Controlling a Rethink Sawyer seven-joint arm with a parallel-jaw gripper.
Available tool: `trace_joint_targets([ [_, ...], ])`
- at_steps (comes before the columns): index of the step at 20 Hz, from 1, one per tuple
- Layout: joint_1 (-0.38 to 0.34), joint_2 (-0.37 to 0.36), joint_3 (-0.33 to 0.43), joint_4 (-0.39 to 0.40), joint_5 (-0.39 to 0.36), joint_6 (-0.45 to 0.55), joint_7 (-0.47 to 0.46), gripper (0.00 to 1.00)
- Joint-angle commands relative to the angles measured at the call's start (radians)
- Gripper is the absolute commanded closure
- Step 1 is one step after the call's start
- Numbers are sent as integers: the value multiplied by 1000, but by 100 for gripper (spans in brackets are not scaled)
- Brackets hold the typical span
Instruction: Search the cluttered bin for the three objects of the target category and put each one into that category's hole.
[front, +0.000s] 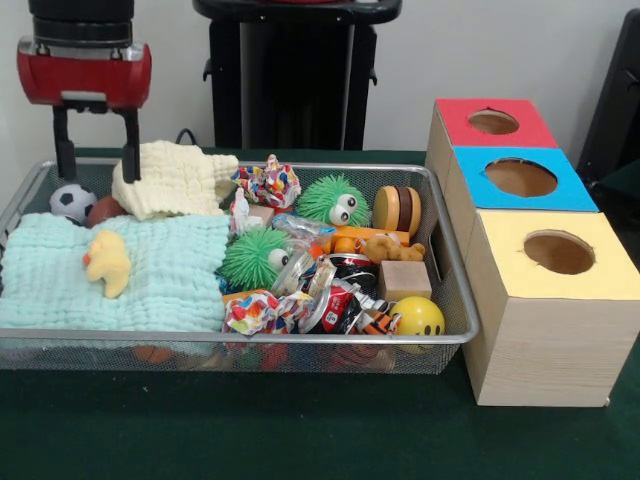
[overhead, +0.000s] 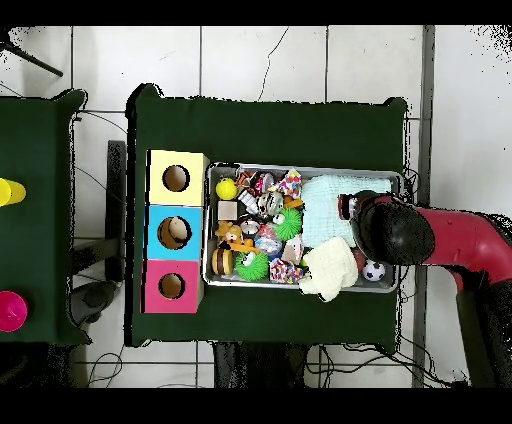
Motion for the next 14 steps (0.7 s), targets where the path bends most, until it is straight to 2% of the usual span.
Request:
trace_joint_targets([
  [1, 1, 111, 58, -41, -134, -43, -227, 0],
  [8, 3, 180, 55, -61, -213, -97, -206, 0],
  [14, -7, 231, 30, -80, -249, -58, -212, 0],
])
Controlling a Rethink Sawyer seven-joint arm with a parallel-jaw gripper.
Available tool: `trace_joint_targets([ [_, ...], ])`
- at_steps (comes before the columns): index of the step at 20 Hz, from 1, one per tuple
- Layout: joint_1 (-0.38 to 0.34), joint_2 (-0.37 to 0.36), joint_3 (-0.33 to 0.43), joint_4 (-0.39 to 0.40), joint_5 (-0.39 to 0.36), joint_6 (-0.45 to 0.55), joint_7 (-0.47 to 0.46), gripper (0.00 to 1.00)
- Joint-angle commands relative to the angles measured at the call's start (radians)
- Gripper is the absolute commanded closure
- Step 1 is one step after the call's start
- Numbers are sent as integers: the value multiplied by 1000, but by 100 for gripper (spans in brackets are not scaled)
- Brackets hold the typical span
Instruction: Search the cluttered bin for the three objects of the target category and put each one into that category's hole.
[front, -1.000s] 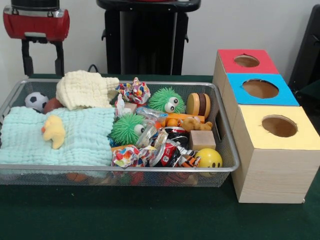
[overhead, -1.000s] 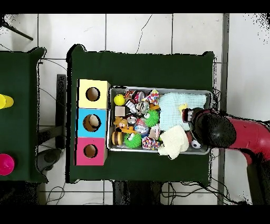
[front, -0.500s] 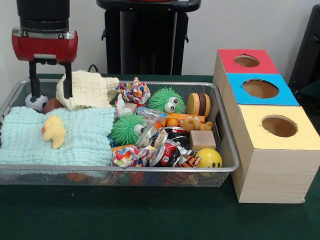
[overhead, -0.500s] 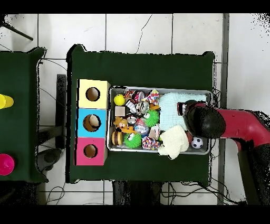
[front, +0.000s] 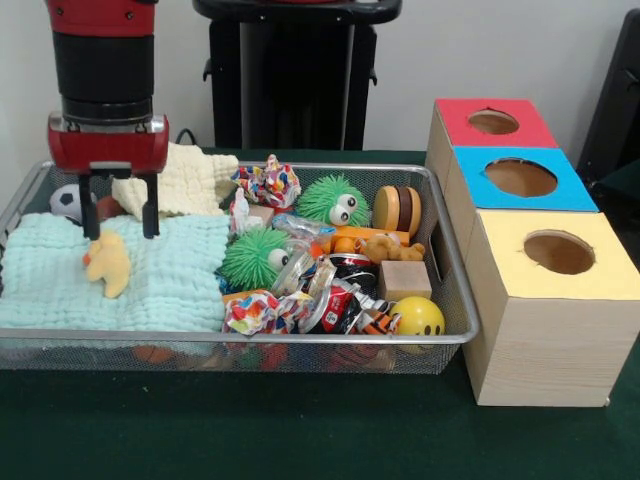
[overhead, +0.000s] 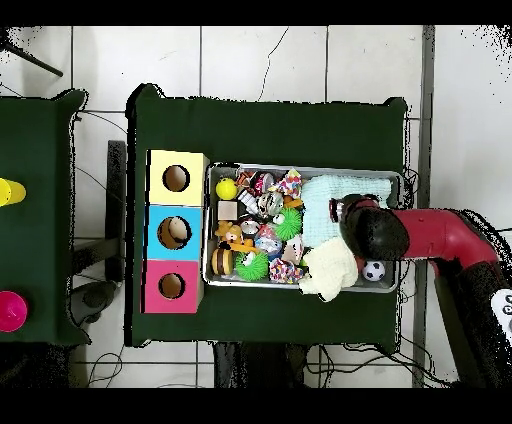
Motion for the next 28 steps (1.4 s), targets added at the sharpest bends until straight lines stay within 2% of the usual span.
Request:
trace_joint_targets([
  [1, -15, 104, 18, -44, -112, -14, -210, 0],
  [8, -26, 129, 13, -14, -131, -26, -163, 0],
  [22, -47, 120, 41, -21, -143, 7, -232, 0],
  [28, -49, 75, 59, -19, -128, 51, -275, 0],
])
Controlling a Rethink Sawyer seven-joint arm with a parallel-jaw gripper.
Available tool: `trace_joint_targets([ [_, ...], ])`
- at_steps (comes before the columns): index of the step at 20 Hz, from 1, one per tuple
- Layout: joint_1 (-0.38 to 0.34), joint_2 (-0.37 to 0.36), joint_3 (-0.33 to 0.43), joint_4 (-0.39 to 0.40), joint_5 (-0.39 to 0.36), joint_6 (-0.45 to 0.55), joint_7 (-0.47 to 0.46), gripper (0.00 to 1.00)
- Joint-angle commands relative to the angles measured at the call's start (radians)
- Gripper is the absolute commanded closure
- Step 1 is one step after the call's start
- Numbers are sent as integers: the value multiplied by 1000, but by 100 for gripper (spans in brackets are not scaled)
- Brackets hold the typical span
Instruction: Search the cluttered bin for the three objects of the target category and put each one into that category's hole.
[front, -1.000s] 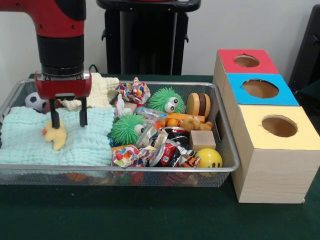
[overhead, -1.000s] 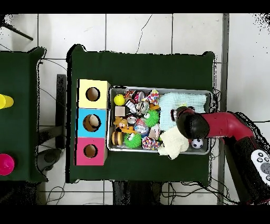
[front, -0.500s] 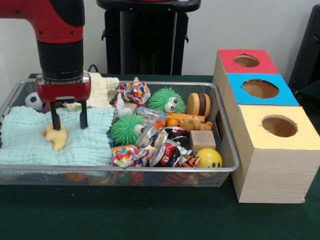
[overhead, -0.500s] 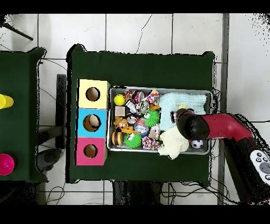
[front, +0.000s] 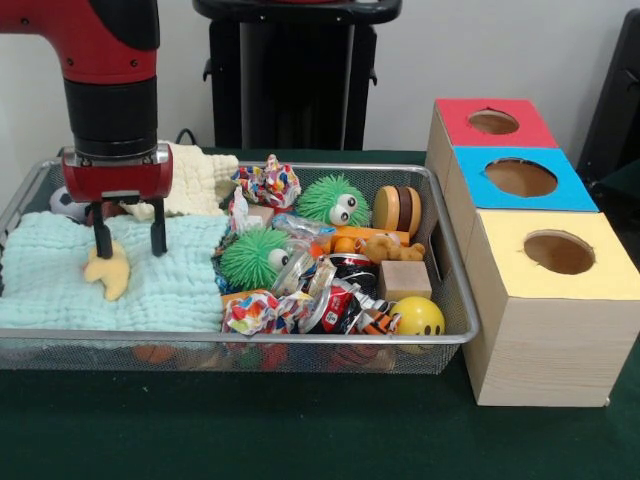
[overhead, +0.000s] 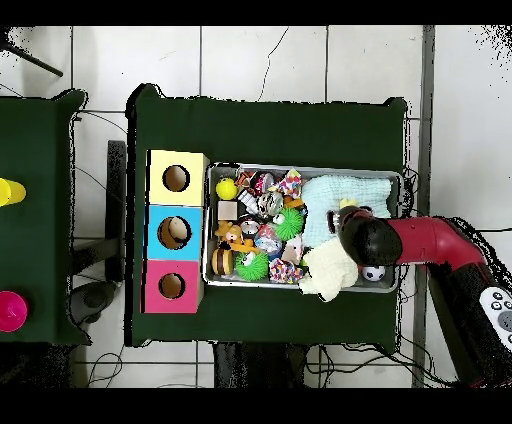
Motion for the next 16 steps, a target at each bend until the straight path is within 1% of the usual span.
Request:
trace_joint_targets([
  [1, -16, -6, 53, -20, -64, 48, -272, 0],
  [5, -15, 6, 54, -32, -82, 24, -270, 0],
  [10, -17, 13, 54, -39, -94, 17, -280, 0],
  [16, -39, 61, 65, -89, -124, 1, -334, 0],
])
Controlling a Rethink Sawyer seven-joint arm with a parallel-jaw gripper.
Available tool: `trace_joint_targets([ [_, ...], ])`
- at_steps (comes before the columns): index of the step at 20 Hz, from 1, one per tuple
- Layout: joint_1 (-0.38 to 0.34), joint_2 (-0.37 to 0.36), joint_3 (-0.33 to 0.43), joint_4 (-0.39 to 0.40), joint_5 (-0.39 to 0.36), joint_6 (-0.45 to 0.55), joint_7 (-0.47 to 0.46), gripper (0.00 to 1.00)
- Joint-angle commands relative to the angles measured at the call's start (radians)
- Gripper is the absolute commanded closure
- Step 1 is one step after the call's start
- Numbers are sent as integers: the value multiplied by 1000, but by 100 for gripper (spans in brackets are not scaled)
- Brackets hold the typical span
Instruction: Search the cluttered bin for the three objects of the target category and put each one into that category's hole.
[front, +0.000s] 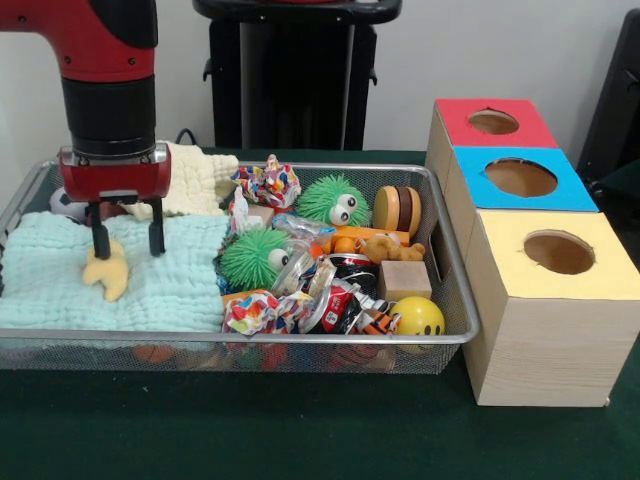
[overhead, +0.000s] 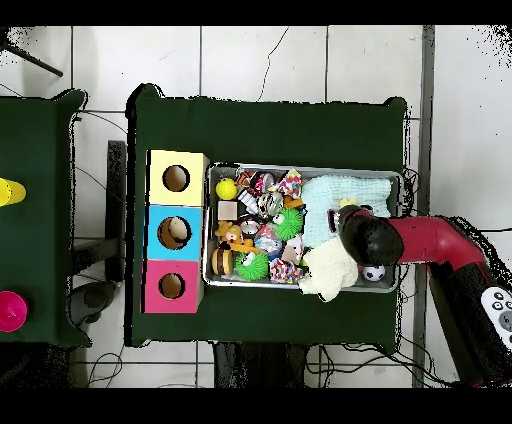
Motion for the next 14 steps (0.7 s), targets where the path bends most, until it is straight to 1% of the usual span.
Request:
trace_joint_targets([
  [1, -39, 64, 61, -93, -124, 3, -346, 0],
  [7, -78, 84, 97, -130, -129, 35, -408, 0],
  [12, -79, 62, 114, -128, -102, 76, -395, 0],
  [14, -73, 70, 113, -137, -106, 70, -382, 0],
])
